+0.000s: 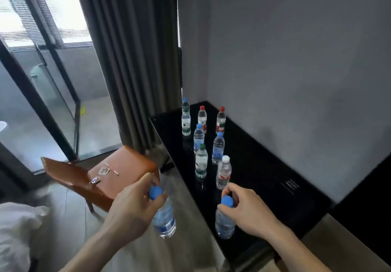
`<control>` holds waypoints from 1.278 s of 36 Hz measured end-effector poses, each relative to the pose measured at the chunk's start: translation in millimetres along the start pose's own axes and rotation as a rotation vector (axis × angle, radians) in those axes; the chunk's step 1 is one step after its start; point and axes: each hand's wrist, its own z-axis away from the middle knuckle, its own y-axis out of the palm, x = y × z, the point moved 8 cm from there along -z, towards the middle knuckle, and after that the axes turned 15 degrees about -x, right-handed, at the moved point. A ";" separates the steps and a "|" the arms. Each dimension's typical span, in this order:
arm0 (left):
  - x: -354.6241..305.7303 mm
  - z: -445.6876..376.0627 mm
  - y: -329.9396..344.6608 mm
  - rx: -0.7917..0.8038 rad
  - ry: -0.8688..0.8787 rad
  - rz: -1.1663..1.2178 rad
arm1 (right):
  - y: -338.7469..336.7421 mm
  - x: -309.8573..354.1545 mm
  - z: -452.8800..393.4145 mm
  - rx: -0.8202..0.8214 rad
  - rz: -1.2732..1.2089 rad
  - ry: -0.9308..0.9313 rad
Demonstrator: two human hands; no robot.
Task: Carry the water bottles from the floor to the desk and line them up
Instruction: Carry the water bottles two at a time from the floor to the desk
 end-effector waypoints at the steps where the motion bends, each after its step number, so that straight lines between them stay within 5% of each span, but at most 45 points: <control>1: 8.6 -18.0 1.0 0.017 0.020 -0.006 | 6.9 9.8 -12.5 -0.009 0.000 0.005; 18: 98.7 -312.8 77.2 0.101 0.157 -0.082 | 57.0 109.6 -238.7 -0.104 -0.144 -0.006; 32: 130.2 -495.3 178.8 0.224 0.223 -0.127 | 55.1 84.0 -435.0 -0.259 -0.130 0.100; 46: 150.8 -600.6 338.5 0.665 0.571 -0.276 | 91.6 7.4 -568.1 -0.331 0.113 0.409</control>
